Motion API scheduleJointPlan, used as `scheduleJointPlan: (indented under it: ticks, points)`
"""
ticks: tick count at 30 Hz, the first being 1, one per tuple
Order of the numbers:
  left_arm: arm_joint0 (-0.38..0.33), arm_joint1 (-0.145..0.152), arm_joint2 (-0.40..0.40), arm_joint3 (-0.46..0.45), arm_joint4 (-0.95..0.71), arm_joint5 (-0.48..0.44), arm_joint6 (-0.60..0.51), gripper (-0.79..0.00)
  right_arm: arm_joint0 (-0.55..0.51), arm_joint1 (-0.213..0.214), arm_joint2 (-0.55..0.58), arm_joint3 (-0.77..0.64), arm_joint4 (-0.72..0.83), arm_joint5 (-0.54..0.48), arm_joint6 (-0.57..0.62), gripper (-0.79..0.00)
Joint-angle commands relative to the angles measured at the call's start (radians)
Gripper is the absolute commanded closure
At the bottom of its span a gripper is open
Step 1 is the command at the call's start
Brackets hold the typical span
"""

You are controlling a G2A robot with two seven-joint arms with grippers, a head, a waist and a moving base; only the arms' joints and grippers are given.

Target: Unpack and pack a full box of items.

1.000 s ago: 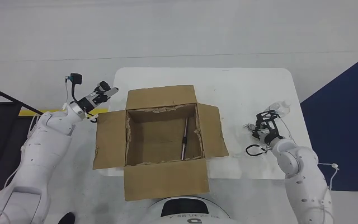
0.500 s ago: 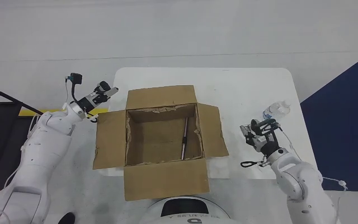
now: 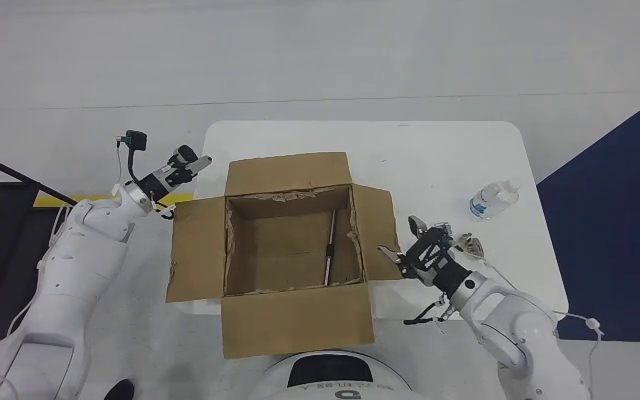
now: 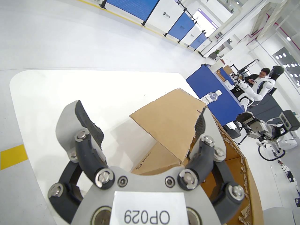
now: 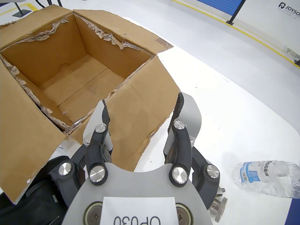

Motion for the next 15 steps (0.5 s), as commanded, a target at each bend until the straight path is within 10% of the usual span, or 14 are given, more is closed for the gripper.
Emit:
scheduleJointPlan:
  ticks: [1,2,15]
  points:
    - [0.0,0.0,0.0,0.0,0.0,0.0,0.0,-0.785,0.0,0.0,0.0,0.0,0.0,0.0,0.0,-0.56]
    - [0.0,0.0,0.0,0.0,0.0,0.0,0.0,-0.785,0.004,-0.001,-0.001,-0.003,0.008,0.013,-0.011,-0.785]
    - [0.0,0.0,0.0,0.0,0.0,0.0,0.0,-0.785,0.354,-0.05,-0.529,-0.005,-0.025,0.23,0.485,-0.785]
